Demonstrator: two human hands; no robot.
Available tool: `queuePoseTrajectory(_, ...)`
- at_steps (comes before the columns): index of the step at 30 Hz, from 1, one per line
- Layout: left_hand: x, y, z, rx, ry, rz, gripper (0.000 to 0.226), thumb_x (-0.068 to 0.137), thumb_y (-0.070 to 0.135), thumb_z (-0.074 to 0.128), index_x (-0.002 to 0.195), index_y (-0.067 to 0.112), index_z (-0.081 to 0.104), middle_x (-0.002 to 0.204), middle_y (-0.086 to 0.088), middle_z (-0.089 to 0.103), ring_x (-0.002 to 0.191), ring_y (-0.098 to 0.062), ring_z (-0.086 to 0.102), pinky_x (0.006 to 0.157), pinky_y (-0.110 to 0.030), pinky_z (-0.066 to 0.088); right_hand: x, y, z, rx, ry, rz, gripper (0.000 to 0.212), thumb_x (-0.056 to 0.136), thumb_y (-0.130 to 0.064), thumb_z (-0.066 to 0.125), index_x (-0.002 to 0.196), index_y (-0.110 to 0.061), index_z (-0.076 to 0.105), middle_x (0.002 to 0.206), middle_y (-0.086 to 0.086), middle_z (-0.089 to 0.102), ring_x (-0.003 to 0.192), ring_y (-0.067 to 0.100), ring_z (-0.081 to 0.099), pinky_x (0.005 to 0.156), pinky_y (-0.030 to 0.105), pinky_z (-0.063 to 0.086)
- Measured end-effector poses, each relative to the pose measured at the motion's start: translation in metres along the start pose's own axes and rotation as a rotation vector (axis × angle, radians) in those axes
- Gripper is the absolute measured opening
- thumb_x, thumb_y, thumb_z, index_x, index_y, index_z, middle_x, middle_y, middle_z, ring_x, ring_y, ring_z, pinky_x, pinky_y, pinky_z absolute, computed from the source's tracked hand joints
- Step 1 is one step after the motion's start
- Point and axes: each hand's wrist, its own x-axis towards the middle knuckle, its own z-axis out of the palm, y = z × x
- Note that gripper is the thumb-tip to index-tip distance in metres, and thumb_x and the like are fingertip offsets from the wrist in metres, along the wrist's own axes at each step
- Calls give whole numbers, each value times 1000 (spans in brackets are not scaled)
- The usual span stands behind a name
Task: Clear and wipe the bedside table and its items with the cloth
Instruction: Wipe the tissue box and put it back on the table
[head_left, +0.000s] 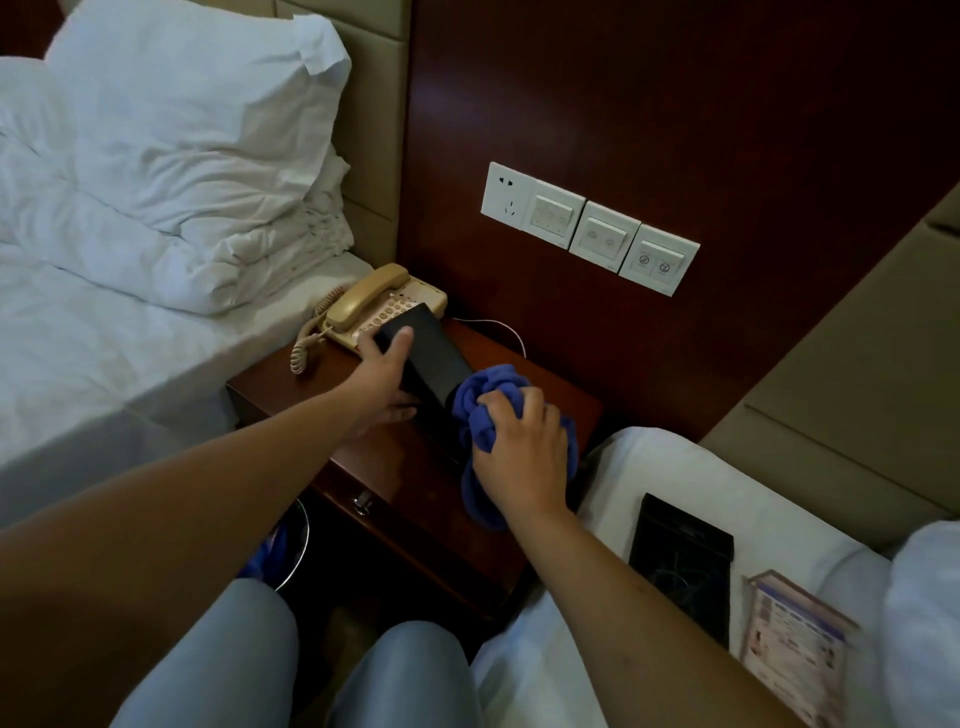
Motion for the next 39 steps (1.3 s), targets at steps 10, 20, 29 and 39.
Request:
queuePoseTrajectory(10, -18, -4, 6, 122, -72, 94, 53, 96, 70, 46, 138, 63, 14, 137, -7, 54, 110, -34, 66, 77, -43, 64, -57, 24, 0, 25, -21, 99, 43, 80, -33, 68, 122, -32, 59, 126, 9, 53, 101, 33, 55, 84, 46, 52)
queuePoseTrajectory(20, -82, -6, 14, 240, -276, 210, 58, 88, 61, 69, 133, 53, 35, 133, -1, 51, 115, -26, 62, 90, -43, 59, -54, 69, -70, 532, -114, 462, 12, 91, -28, 53, 103, -30, 54, 109, 9, 52, 85, 29, 60, 79, 45, 55)
queuePoseTrajectory(29, -126, 15, 35, 610, -437, 88, 62, 69, 47, 92, 100, 23, 43, 110, -6, 60, 91, -20, 62, 77, -37, 49, -19, 36, -137, 632, -246, 232, 18, 86, -31, 57, 100, -41, 60, 110, 7, 59, 80, 21, 64, 62, 31, 46)
queuePoseTrajectory(39, -159, 8, 71, 556, -236, 131, 103, 71, 22, 91, 140, 35, 17, 117, -9, 54, 98, -27, 63, 78, -40, 61, -30, 68, -187, 601, -260, 292, 28, 93, -29, 60, 117, -40, 55, 117, 6, 59, 87, 21, 65, 60, 29, 45)
